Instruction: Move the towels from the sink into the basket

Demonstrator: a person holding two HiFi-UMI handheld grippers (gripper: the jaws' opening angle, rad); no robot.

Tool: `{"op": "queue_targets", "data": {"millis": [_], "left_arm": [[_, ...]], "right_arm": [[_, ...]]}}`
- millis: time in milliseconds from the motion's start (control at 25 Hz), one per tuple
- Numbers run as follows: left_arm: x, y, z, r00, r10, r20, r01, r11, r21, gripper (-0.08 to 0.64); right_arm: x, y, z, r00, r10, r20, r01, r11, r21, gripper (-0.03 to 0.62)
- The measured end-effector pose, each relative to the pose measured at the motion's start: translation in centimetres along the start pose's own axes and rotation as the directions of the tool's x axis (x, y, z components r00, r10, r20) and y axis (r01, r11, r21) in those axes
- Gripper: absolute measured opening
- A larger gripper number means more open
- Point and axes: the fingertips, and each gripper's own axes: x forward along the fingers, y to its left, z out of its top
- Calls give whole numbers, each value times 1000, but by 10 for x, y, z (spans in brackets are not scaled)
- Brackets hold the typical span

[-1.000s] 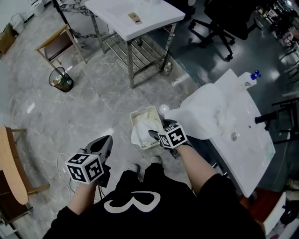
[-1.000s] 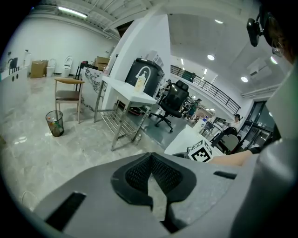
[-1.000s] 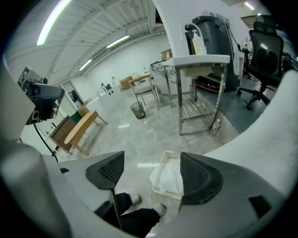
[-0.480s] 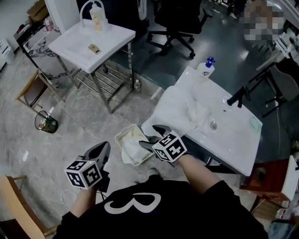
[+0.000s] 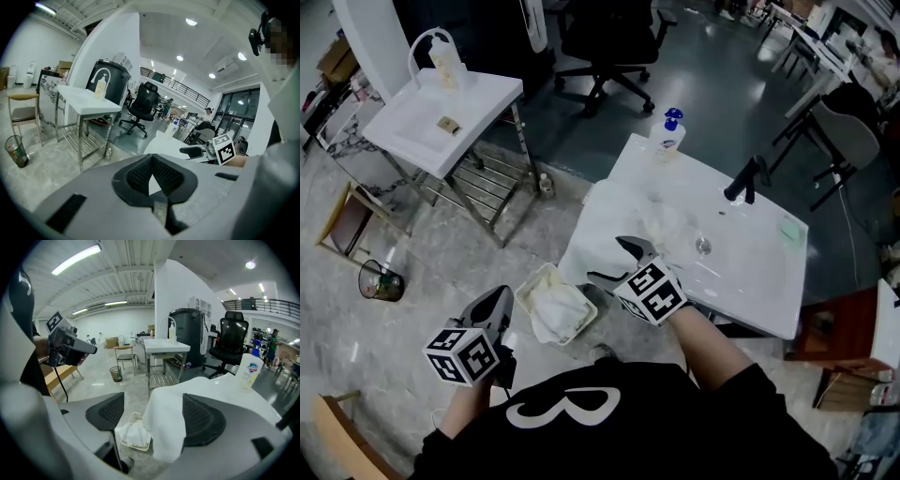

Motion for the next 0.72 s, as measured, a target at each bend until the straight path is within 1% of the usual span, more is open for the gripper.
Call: {"op": "queue_targets", "data": {"millis": [200, 320, 520, 640, 720], "left_arm": [[24, -9, 7, 1000, 11, 4, -11, 1000, 7, 6], [36, -12, 10, 1000, 24, 8, -24, 1000, 5, 6], [43, -8, 14, 994, 89, 58, -88, 996, -14, 6], [46, -5, 14, 990, 120, 76, -119, 993, -23, 6], [49, -5, 15, 988, 129, 85, -127, 992, -26, 6]], "right_arm": [[3, -56, -16, 998, -56, -40, 55, 998, -23, 367], [14, -86, -27, 995, -68, -75, 65, 997, -38, 380], [36, -108, -44, 992, -33, -122, 23, 997, -79, 440], [45, -116, -49, 992, -8, -129, -3, 996, -86, 443], [52, -122, -51, 992, 24, -122, -32, 998, -60, 445]]}}
